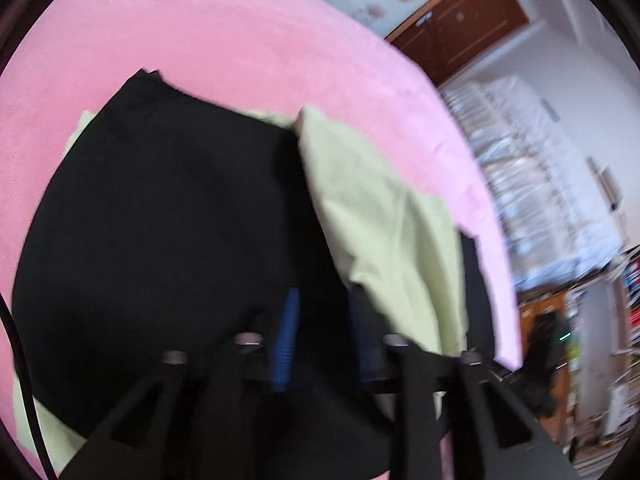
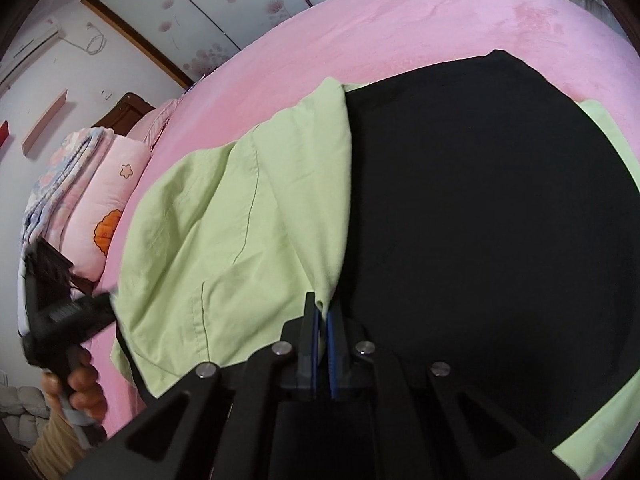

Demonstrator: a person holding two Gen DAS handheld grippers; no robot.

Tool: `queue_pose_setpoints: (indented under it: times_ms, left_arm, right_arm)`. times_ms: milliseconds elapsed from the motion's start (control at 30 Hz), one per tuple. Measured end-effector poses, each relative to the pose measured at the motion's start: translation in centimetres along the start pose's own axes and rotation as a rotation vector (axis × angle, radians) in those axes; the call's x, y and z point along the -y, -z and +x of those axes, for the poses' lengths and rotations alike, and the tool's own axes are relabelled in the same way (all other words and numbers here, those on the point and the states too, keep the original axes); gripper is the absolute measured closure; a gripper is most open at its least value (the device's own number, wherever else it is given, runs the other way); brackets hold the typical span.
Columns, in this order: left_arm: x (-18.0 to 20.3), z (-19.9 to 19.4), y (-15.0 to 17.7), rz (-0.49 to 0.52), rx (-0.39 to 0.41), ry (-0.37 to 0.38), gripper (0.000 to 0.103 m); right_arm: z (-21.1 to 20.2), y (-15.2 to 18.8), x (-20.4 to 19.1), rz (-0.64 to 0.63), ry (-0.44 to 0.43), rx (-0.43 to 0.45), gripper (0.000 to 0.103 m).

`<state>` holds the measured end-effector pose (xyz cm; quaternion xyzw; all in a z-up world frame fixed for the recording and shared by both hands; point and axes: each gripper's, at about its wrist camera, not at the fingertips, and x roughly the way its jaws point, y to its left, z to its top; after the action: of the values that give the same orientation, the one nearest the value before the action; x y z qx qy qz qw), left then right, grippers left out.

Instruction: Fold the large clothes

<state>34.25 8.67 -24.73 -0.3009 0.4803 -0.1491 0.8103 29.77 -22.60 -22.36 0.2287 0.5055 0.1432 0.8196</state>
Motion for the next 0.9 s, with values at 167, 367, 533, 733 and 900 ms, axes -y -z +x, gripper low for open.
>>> queue_pose_setpoints:
  times_ms: [167,367,533,733,900]
  left_arm:
    - [-0.5,1.7,-0.3,-0.113,-0.06,0.174,0.051]
    - [-1.3,1.7,0.4,-0.206,-0.023,0.269,0.05]
    - [-0.4,0.5,0.6,-0.178,0.022,0.3,0.05]
    - [1.3,-0.6,0.5,-0.088,0.027,0.26,0.05]
    - [2.7,3.9,0.7,-0.051,-0.11,0.146,0.055]
  right_arm:
    - [0.8,0.2,-0.9,0.007,-0.012,0.008,0.099]
    - [0.9,0.1,-1.0,-0.023,-0.003,0.002,0.099]
    - [0.9,0.1,-1.0,-0.034,-0.001,0.001,0.099]
    - [1.1,0.1,-1.0,-0.043,-0.001,0.002,0.099]
    - [1.1,0.0,-1.3,-0.064,0.007,-0.002,0.099]
